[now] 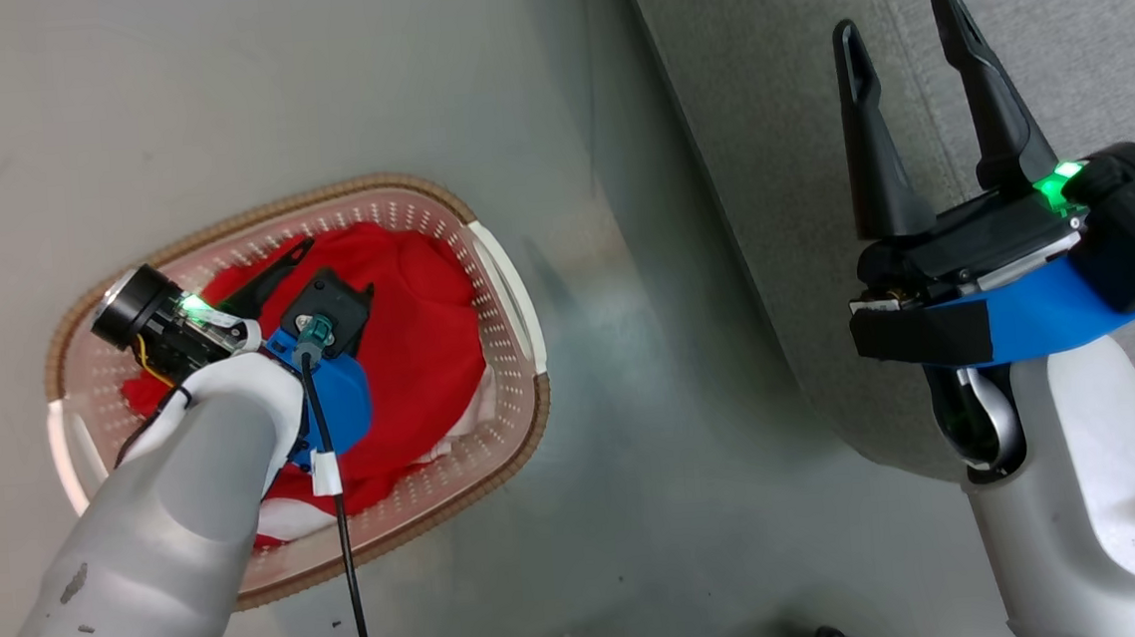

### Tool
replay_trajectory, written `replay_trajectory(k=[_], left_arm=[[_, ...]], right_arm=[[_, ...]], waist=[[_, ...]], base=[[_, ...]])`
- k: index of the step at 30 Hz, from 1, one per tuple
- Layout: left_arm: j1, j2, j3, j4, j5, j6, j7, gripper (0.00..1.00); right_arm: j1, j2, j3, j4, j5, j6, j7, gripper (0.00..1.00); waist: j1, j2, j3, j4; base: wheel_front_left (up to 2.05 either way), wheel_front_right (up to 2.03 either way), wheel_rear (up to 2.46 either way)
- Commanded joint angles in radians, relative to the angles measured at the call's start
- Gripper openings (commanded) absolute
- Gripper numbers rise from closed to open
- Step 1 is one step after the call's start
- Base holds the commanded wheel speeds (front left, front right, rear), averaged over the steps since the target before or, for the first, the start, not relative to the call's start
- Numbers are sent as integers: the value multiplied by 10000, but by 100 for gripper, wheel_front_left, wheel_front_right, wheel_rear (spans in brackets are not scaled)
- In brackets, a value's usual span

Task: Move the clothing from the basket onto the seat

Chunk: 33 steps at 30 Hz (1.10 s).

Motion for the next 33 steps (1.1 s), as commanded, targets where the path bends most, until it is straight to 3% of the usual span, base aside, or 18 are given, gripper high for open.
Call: replay_trajectory(k=[1, 14, 29, 30, 31, 33], left_arm=[[-313, 49, -306, 238, -102, -4, 140, 100], [-1422, 589, -2866, 1232, -980, -5, 1853, 100], [-2335, 1105, -4390, 1280, -2220, -6, 2771, 100], [-2372, 1132, -4452, 1289, -2286, -6, 2807, 57], [-2401, 1143, -4502, 1294, -2348, -6, 2819, 0], [-2388, 1109, -4603, 1297, -2478, -6, 2868, 0]], right_arm=[[-232, -15, 17, -88, 61, 1, -31, 100], [-716, -13, 159, -717, 353, 1, -31, 100], [-623, -13, 166, -1454, 527, 1, -31, 100], [-607, -13, 167, -1488, 553, 1, -31, 100], [-586, -12, 169, -1517, 567, 1, -31, 100], [-589, -13, 136, -1529, 566, 1, -31, 100]], waist=[[-2, 0, 539, -171], [-2, 0, 2103, -514], [-2, 0, 3209, -800], [-2, 0, 3234, -815], [-2, 0, 3250, -824], [-2, 0, 3248, -809]], base=[[0, 0, 0], [0, 0, 0], [0, 0, 0], [0, 0, 0], [0, 0, 0], [0, 0, 0]])
